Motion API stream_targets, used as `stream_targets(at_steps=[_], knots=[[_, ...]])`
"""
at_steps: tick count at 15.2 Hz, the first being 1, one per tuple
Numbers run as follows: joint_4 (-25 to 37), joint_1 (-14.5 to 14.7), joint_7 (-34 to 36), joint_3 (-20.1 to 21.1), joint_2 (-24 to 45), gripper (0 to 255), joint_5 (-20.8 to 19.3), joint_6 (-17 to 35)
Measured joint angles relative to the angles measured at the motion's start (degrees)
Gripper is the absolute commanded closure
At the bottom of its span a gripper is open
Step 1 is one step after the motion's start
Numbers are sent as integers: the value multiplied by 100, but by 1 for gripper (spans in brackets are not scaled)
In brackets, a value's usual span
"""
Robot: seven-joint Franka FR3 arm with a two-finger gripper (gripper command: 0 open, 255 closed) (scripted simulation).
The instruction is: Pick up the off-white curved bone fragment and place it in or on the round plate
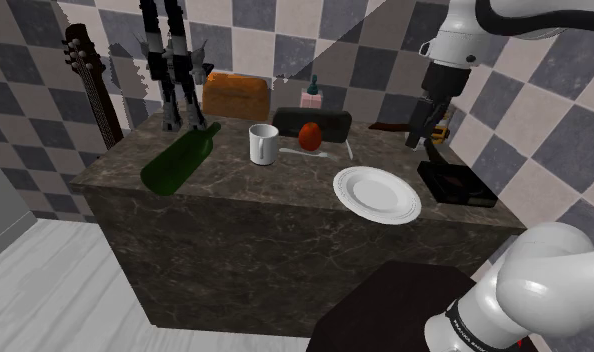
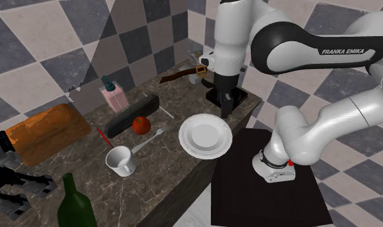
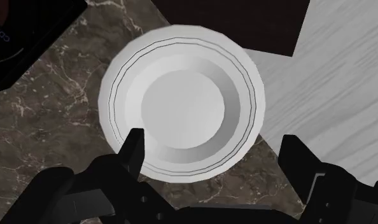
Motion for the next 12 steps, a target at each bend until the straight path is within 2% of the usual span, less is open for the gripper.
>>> stream_targets(at_steps=[3,12], knots=[[-101,-39,-178,-105,-19,0,-147,114],[-414,-333,-1514,-1001,337,0,-1202,1151]])
